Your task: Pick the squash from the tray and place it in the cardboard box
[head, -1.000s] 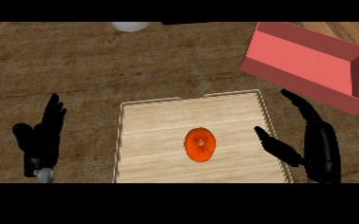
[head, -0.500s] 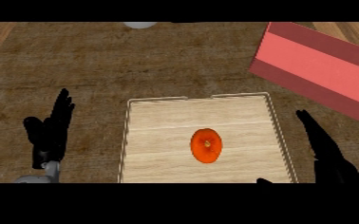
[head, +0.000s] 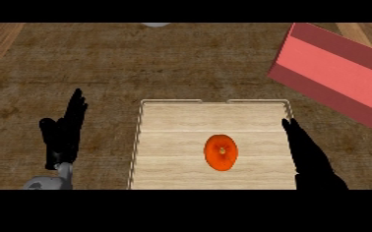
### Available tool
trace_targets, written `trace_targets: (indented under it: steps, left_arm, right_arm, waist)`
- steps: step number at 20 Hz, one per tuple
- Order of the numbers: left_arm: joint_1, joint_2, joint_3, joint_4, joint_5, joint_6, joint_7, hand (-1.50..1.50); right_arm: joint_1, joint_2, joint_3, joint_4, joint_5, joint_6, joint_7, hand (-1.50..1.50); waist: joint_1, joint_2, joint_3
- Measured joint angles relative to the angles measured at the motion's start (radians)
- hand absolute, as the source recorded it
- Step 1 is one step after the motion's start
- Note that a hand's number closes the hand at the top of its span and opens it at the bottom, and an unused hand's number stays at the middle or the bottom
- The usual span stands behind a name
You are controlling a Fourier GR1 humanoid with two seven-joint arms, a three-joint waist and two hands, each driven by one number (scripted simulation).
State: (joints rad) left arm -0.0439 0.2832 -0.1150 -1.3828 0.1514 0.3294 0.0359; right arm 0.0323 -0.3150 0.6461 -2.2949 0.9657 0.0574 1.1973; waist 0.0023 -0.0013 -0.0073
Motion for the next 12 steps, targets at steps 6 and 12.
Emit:
trace_targets:
  steps: [6, 12]
  left_arm:
    - [-0.023, -0.010, 0.001, 0.030, -0.006, -0.004, -0.010, 0.00]
    - [-0.037, -0.011, 0.008, 0.043, -0.009, -0.006, -0.010, 0.00]
  right_arm:
    - [-0.009, 0.131, 0.025, 0.086, 0.035, 0.083, 0.028, -1.50]
    - [-0.042, 0.254, 0.029, 0.175, 0.073, 0.135, 0.041, -1.50]
  waist:
    - [0.003, 0.003, 0.001]
    - [0.006, 0.003, 0.002]
